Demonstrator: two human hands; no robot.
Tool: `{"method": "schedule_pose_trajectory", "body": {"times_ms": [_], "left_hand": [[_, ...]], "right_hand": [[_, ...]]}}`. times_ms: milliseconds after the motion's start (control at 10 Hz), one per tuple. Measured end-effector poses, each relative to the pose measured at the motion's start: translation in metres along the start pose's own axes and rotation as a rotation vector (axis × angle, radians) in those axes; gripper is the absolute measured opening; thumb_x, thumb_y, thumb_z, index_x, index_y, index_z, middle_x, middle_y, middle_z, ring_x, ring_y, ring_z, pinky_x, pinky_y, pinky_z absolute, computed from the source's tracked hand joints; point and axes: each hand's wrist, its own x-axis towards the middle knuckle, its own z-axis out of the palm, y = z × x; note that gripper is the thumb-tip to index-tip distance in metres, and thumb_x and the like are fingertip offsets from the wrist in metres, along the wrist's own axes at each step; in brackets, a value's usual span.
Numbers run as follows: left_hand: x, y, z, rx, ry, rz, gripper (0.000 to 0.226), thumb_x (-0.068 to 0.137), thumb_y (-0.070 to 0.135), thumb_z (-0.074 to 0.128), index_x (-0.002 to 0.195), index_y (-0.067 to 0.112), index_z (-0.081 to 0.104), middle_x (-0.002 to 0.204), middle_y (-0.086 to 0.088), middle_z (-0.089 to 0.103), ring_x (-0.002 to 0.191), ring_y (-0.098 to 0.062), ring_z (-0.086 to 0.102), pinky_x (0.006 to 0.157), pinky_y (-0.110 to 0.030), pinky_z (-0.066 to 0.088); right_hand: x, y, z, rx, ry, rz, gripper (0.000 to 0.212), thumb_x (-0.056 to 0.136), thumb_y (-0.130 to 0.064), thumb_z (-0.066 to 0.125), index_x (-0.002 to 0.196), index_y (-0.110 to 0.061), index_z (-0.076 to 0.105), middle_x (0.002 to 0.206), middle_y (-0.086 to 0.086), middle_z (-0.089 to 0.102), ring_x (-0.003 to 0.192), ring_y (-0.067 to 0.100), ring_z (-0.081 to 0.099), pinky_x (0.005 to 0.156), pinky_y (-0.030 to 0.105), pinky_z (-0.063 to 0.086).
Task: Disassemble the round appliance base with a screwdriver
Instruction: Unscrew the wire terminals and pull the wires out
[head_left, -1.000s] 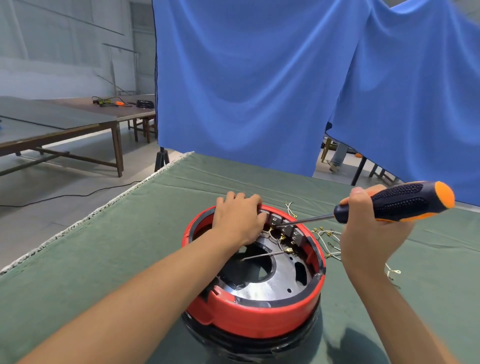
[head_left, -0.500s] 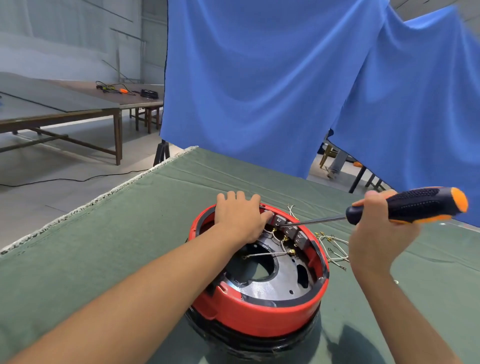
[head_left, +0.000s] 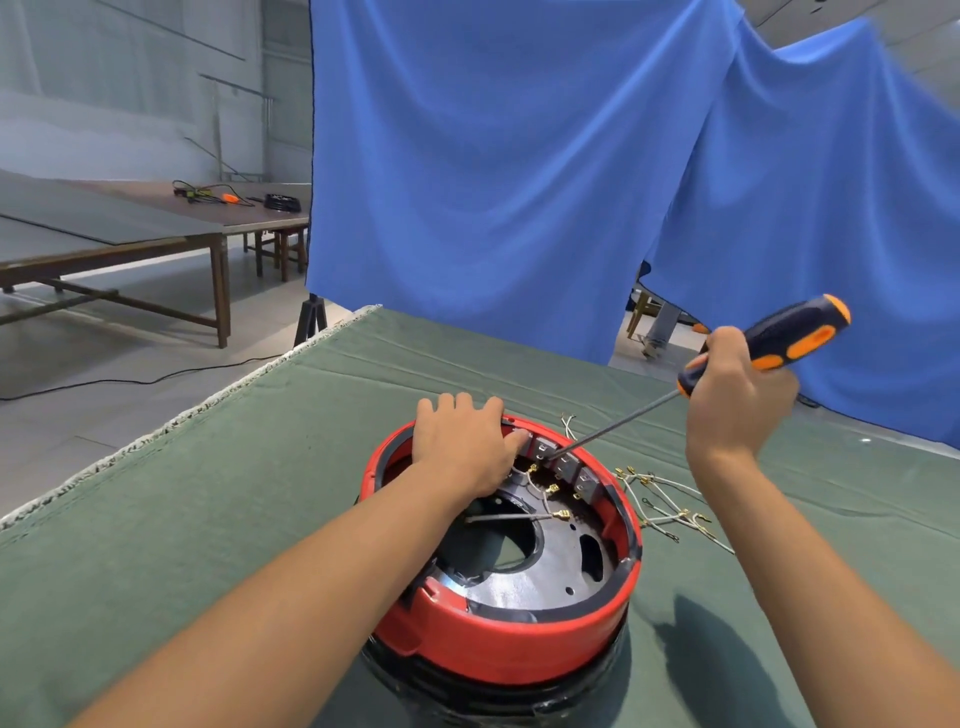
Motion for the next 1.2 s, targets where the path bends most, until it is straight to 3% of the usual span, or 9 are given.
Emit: {"method": "schedule_pose_trajectory", "body": {"times_ms": [100,200,400,500,600,900,1100,1200], "left_hand": [[0.002,0.0,-0.001,0.001,0.004,0.002,0.051,0.094,0.06,0.027,0.122,0.023,0.048,0.128,-0.011,0.052,0.12,-0.029,0.042,0.098,-0.043,0.028],[0.002,0.0,-0.001,-0.004,0.003,0.0,0.052,0.094,0.06,0.027,0.123,0.023,0.048,0.128,-0.011,0.052,0.12,-0.029,0.043,0.098,-0.043,0.029],[0.0,0.0,-0.002,0.002,-0.002,0.003,0.052,0.094,0.06,0.027,0.124,0.023,0.047,0.128,-0.011,0.052,0.121,-0.029,0.043,0.099,-0.044,0.028],[0.001,0.0,-0.002,0.008,-0.002,0.006,0.052,0.094,0.059,0.027,0.124,0.022,0.047,0.128,-0.011,0.052,0.12,-0.029,0.043,0.098,-0.044,0.029],[0.001,0.0,-0.002,0.016,-0.002,0.005,0.052,0.094,0.059,0.026,0.123,0.022,0.047,0.128,-0.011,0.052,0.12,-0.029,0.043,0.098,-0.044,0.029],[0.0,0.0,-0.002,0.014,-0.004,0.003,0.052,0.094,0.059,0.027,0.124,0.022,0.047,0.128,-0.011,0.052,0.119,-0.03,0.043,0.098,-0.044,0.03],[-0.002,0.0,-0.004,0.007,-0.014,0.002,0.051,0.095,0.058,0.027,0.124,0.022,0.048,0.128,-0.011,0.052,0.12,-0.03,0.043,0.099,-0.044,0.029],[-0.002,0.0,-0.003,0.009,-0.017,0.001,0.051,0.094,0.059,0.028,0.123,0.022,0.048,0.127,-0.011,0.052,0.12,-0.03,0.043,0.099,-0.044,0.028]], "right_hand": [[-0.021,-0.005,-0.013,0.049,0.023,-0.052,0.024,0.074,-0.013,0.052,0.072,0.01,0.056,0.038,-0.009,0.052,0.036,0.003,0.047,0.042,0.013,0.039],[-0.042,-0.013,-0.02,0.067,-0.008,-0.109,0.015,0.073,-0.016,0.055,0.063,-0.006,0.052,0.042,-0.016,0.055,0.041,-0.002,0.052,0.048,0.009,0.042],[-0.057,-0.019,-0.017,0.06,-0.117,-0.184,0.017,0.071,-0.017,0.057,0.056,-0.02,0.049,0.044,-0.019,0.054,0.044,-0.003,0.053,0.049,0.009,0.042],[-0.048,-0.017,-0.018,0.024,-0.073,-0.148,0.014,0.071,-0.018,0.056,0.059,-0.016,0.05,0.043,-0.019,0.055,0.043,-0.003,0.053,0.049,0.008,0.042],[-0.038,-0.014,-0.017,-0.004,-0.067,-0.103,0.022,0.07,-0.021,0.054,0.067,0.0,0.057,0.042,-0.015,0.056,0.041,0.0,0.052,0.048,0.01,0.042],[0.003,0.005,-0.001,-0.082,0.029,0.061,0.037,0.069,-0.021,0.052,0.079,0.014,0.058,0.045,-0.001,0.052,0.035,0.006,0.045,0.038,0.014,0.036],[0.018,0.016,0.008,-0.16,0.067,0.243,0.021,0.07,-0.029,0.054,0.064,-0.009,0.053,0.039,-0.005,0.052,0.032,0.003,0.046,0.034,0.012,0.033],[0.008,0.022,0.012,-0.134,0.069,0.261,0.016,0.073,-0.024,0.056,0.069,-0.009,0.054,0.052,0.0,0.052,0.031,0.001,0.044,0.033,0.01,0.033]]}}
